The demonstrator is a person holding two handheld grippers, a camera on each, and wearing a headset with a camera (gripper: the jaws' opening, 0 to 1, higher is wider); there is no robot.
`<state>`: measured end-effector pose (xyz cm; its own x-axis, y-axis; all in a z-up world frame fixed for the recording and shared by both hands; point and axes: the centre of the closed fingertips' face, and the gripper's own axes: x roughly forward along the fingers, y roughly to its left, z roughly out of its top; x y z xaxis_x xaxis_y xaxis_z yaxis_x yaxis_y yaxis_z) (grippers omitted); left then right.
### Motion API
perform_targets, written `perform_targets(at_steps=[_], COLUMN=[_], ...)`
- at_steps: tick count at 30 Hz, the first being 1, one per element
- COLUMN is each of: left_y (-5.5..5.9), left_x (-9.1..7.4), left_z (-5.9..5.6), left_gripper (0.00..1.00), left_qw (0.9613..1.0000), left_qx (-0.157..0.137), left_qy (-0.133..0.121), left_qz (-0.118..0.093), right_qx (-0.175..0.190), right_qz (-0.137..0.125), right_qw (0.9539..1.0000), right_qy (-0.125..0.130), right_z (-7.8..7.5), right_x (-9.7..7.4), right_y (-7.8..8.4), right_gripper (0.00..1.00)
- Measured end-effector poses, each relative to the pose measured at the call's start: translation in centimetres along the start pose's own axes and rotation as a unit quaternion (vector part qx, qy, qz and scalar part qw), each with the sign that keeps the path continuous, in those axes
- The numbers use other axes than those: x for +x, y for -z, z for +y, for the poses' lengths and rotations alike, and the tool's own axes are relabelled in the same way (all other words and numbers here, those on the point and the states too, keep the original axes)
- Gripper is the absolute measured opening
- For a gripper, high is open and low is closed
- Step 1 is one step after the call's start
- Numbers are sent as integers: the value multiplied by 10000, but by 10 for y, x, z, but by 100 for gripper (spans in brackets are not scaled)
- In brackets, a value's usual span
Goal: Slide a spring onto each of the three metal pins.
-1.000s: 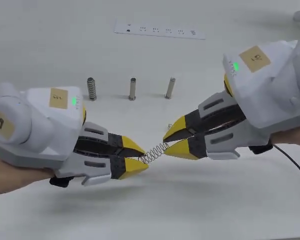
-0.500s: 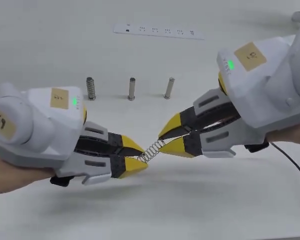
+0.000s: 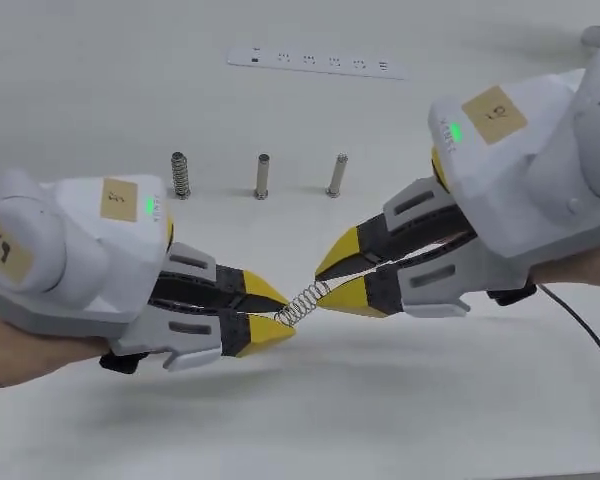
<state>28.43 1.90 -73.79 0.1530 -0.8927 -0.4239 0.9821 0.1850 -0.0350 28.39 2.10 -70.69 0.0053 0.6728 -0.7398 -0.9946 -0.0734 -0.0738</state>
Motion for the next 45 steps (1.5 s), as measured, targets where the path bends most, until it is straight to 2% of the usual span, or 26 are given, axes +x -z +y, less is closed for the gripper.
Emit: perform_targets(at_steps=[2, 4, 7, 17, 28, 38, 45], left_y=[0, 1, 0, -2, -8, -8, -8], left_x=[0, 1, 1, 3, 3, 5, 6], left_z=[-1, -2, -2, -3, -4, -4, -4], left_gripper=[2, 2, 2, 2, 2, 2, 2], left_qw=[10000, 10000, 10000, 9999, 9998, 9998, 9998], left_qx=[0, 17, 42, 153, 173, 176, 188], left_qy=[14, 26, 29, -1, -33, -16, -43], left_qz=[6, 15, 4, 27, -45, -40, -27], right_qx=[26, -11, 37, -62, -25, -47, 63], right_qz=[-34, 6, 65, 287, 344, 361, 352], right_qw=[10000, 10000, 9999, 9989, 9978, 9976, 9978], right_qy=[3, -14, -108, -377, -565, -594, -558], right_z=[-1, -2, -1, 6, 10, 11, 9], right_x=[0, -1, -2, 11, 17, 19, 19], right_y=[-2, -1, -1, 5, 9, 9, 11], right_gripper=[15, 14, 19, 12, 9, 9, 8])
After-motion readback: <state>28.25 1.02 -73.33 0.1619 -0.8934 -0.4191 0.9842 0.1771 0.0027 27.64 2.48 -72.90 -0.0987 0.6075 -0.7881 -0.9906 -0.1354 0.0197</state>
